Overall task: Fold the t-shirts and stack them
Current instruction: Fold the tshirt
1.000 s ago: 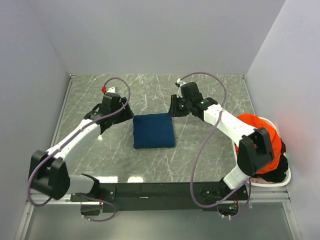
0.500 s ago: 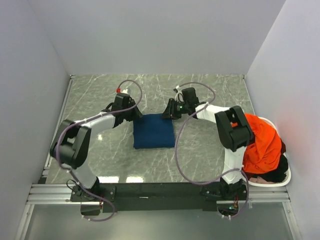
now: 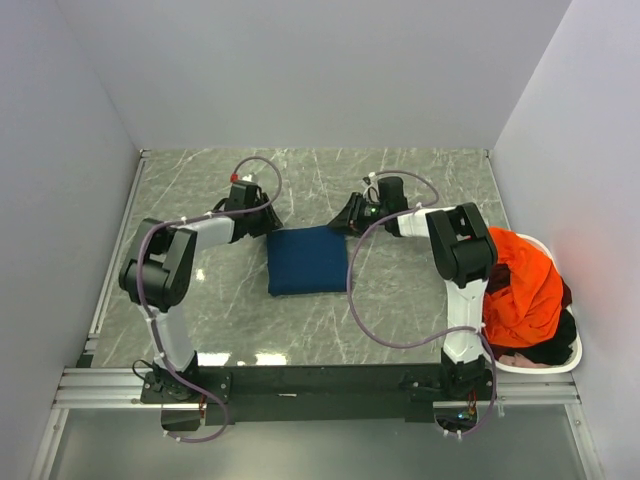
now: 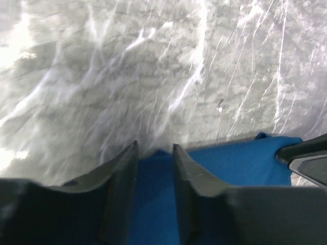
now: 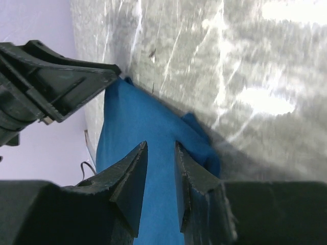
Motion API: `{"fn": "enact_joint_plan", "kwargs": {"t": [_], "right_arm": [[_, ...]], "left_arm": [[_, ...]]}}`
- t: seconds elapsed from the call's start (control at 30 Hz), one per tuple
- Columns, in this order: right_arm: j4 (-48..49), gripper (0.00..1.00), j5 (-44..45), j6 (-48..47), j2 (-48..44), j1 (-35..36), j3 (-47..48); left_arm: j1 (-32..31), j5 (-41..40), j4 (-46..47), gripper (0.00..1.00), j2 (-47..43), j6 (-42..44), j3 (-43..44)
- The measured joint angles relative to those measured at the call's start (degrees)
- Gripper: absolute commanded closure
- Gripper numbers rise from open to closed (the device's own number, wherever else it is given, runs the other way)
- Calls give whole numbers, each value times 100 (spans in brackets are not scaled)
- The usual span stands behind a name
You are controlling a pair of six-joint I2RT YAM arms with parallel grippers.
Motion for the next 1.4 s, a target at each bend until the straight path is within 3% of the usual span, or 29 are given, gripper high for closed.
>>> {"fn": "enact_joint_plan", "kwargs": {"t": [0.1, 0.2, 0.37, 0.5, 0.67, 0.83, 0.93, 1.03, 1.2, 1.33, 1.4], "right_arm": [[-68, 65, 48, 22, -313, -13, -221], [-55, 65, 26, 142, -944, -4, -612], [400, 64, -114, 463, -2107, 146, -1333], [1010, 64, -302, 737, -2555, 498, -2009], [1735, 65, -599, 909, -2109, 734, -2730], [2691, 67, -846, 1261, -914, 501, -3346], [3112, 67, -1086, 1327, -798, 330, -3425], [2846, 67, -1010, 1119, -973, 302, -3434], [1827, 66, -640, 741, -1998, 400, -3397], [1552, 64, -431, 787, -2618, 933, -3058], [1604, 63, -326, 935, -2699, 1320, -2800]], "left_arm": [[-11, -151, -404, 44, -389, 74, 4], [-48, -289, -730, 44, -1054, 72, 4], [-413, -382, -918, 52, -2258, -28, -81], [-839, 24, -557, 63, -2962, -343, -802], [-887, 387, -144, 80, -2916, -763, -2096], [-699, 544, 136, 84, -2588, -1152, -3042], [-496, 695, 376, 84, -2573, -1305, -3143], [-345, 658, 282, 76, -2693, -1335, -3147], [-278, 321, -551, 53, -3585, -1233, -3091], [-278, -116, -1357, 38, -4618, -1043, -2811], [-278, -428, -1744, 25, -5132, -855, -2601]]}}
